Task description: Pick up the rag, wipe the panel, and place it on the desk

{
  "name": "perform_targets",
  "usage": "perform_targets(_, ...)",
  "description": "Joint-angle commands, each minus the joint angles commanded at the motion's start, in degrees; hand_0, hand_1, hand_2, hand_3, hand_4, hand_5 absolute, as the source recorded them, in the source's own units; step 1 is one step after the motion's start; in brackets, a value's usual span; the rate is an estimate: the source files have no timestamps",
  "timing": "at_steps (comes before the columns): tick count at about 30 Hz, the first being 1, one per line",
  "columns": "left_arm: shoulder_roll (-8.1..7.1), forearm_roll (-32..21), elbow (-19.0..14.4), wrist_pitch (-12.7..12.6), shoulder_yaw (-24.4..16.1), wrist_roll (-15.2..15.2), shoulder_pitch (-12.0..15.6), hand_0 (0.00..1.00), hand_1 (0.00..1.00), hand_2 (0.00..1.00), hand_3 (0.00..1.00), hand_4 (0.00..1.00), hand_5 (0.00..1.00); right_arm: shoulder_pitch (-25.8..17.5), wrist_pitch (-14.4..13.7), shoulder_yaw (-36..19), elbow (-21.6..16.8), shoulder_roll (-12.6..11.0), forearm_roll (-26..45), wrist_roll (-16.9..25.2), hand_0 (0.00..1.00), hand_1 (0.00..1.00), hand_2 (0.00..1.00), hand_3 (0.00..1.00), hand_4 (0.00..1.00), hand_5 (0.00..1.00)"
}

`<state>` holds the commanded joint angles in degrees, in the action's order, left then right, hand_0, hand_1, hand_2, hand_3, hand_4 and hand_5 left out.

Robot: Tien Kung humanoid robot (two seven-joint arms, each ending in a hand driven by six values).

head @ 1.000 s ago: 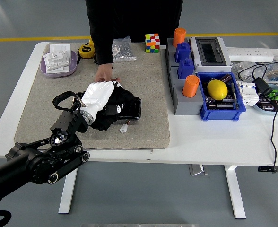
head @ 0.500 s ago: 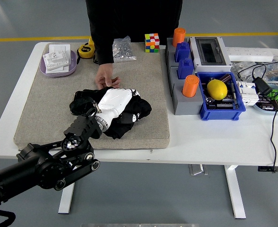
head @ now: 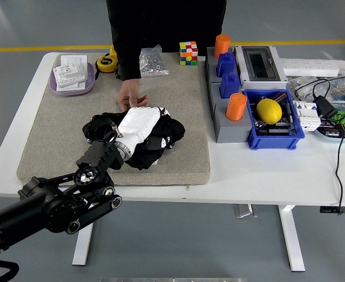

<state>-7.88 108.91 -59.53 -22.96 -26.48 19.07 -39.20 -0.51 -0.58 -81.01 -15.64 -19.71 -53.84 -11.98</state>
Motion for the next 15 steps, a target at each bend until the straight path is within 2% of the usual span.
perform_targets(8, -1.54, 0.69, 0.78, -0.01, -3.24, -0.20, 1.08, 0.234, 0.121, 0.441, 0.323, 0.002, 0.002, -0.23, -0.06, -0.16, -0.05, 0.08, -0.07, -0.07, 0.693, 0.446, 0.636, 0.616, 0.998, 0.699)
perform_targets(15, -2.79, 1.17, 1.19, -0.05, -4.54, -0.26, 2.23, 0.234, 0.122, 0.441, 0.323, 0.002, 0.002, -0.40, -0.20, -0.46, -0.07, 0.18, -0.08, -0.11, 0.693, 0.445, 0.636, 0.617, 0.998, 0.698)
